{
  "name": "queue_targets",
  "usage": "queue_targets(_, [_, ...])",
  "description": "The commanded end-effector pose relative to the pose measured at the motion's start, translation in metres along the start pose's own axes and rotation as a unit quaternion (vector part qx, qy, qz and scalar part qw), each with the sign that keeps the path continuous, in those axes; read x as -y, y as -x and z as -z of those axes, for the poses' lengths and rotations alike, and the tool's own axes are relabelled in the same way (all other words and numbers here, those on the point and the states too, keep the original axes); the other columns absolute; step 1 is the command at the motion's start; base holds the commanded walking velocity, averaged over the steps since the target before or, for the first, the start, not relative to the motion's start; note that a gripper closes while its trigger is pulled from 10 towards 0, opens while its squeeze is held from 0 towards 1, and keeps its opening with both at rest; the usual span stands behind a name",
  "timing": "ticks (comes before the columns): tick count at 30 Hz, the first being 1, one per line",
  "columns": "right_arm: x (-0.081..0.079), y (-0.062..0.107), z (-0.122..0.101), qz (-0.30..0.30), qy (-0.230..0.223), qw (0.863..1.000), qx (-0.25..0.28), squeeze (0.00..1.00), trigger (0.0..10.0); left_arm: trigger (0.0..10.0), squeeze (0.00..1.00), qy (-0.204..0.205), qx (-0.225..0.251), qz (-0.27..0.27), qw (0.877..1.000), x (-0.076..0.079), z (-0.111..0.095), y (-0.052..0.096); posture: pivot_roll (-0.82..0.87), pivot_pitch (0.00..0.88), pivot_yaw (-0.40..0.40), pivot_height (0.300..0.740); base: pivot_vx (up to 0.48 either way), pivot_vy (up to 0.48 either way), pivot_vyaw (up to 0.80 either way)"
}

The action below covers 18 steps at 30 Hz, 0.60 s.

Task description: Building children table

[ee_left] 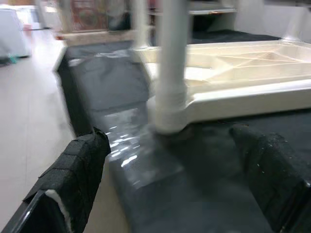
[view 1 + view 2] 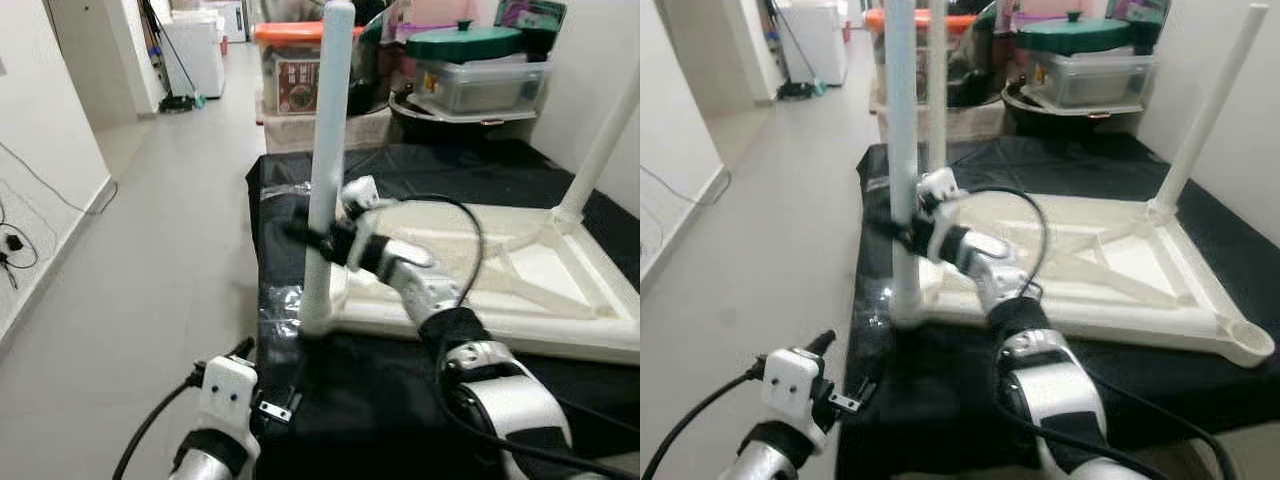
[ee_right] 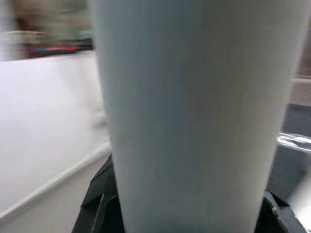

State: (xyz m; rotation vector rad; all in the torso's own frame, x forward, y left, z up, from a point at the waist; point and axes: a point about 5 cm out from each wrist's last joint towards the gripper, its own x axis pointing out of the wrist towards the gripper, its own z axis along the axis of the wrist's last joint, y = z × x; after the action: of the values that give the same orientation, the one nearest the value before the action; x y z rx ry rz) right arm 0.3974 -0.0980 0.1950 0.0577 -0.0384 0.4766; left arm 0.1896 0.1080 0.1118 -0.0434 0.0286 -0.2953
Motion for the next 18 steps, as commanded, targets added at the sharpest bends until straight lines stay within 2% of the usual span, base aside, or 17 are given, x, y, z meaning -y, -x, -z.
queue_targets(1, [0.036,0.018,0.017,0.166,-0.015,0.986,-0.023,0.00,0.0,10.0,0.00,-0.004,-0.004,0.000,1.000,-0.001,0.002,0.001,-0.03,0.000,0.009,0.740,0.000,0.000,0.00])
queue_targets(2, [0.047,0.029,0.022,0.265,-0.031,0.963,-0.030,0.00,0.0,10.0,0.00,-0.005,-0.003,0.001,1.000,-0.001,0.002,0.001,-0.03,0.000,0.009,0.740,0.000,0.000,0.00])
queue_targets(3, [0.047,0.029,0.022,0.265,-0.031,0.963,-0.030,0.00,0.0,10.0,0.00,-0.005,-0.003,0.001,1.000,-0.001,0.002,0.001,-0.03,0.000,0.009,0.740,0.000,0.000,0.00])
queue_targets(4, [0.049,0.037,0.029,0.328,-0.055,0.942,-0.036,0.00,0.0,10.0,0.00,-0.006,-0.004,0.000,1.000,-0.001,0.002,0.001,-0.02,0.000,0.006,0.740,0.000,0.000,0.00])
queue_targets(5, [0.045,0.040,0.033,0.354,-0.077,0.931,-0.042,0.00,0.0,10.0,0.00,-0.006,-0.003,0.000,1.000,-0.001,0.002,0.001,-0.02,0.000,0.006,0.740,0.000,0.000,0.00])
queue_targets(6, [0.045,0.040,0.033,0.354,-0.077,0.931,-0.042,0.00,0.0,10.0,0.00,-0.006,-0.003,0.000,1.000,-0.001,0.002,0.001,-0.02,0.000,0.006,0.740,0.000,0.000,0.00])
queue_targets(7, [0.037,0.039,0.037,0.356,-0.092,0.929,-0.045,0.00,0.0,10.0,0.00,-0.007,-0.003,0.000,1.000,-0.001,0.002,0.001,-0.02,0.000,0.011,0.740,0.000,0.000,0.00])
queue_targets(8, [0.031,0.036,0.036,0.346,-0.093,0.933,-0.042,0.00,0.0,10.0,0.00,-0.007,-0.003,0.000,1.000,-0.001,0.003,0.001,-0.02,0.000,0.003,0.740,0.000,0.000,0.00])
queue_targets(11, [0.025,0.032,0.036,0.341,-0.091,0.935,-0.038,0.00,0.0,10.0,0.00,-0.006,-0.003,0.000,1.000,-0.001,0.003,0.001,-0.02,0.000,0.003,0.740,0.000,0.000,0.00])
queue_targets(12, [0.019,0.026,0.033,0.323,-0.089,0.942,-0.029,0.00,10.0,10.0,0.00,-0.006,-0.003,-0.001,1.000,-0.001,0.003,0.001,-0.02,0.000,0.003,0.740,0.000,0.000,0.00])
queue_targets(14, [0.011,0.019,0.028,0.290,-0.098,0.952,-0.006,0.00,10.0,10.0,0.00,-0.006,-0.003,-0.001,1.000,-0.001,0.003,0.000,-0.02,0.000,0.003,0.740,0.000,0.000,0.00])
queue_targets(15, [0.008,0.016,0.025,0.266,-0.101,0.959,0.006,1.00,10.0,10.0,0.00,-0.005,-0.003,-0.001,1.000,-0.001,0.003,0.000,-0.02,0.000,0.003,0.740,0.000,0.000,0.00])
queue_targets(17, [0.006,0.016,0.023,0.254,-0.091,0.963,0.014,1.00,10.0,10.0,0.00,-0.005,-0.003,-0.002,1.000,-0.001,0.003,0.000,-0.02,0.000,-0.001,0.740,0.000,0.000,0.00])
queue_targets(18, [0.000,0.012,0.018,0.196,-0.097,0.975,0.032,0.97,10.0,10.0,0.00,-0.005,-0.003,-0.002,1.000,-0.001,0.003,0.000,-0.02,0.000,-0.001,0.740,0.000,0.000,0.00])
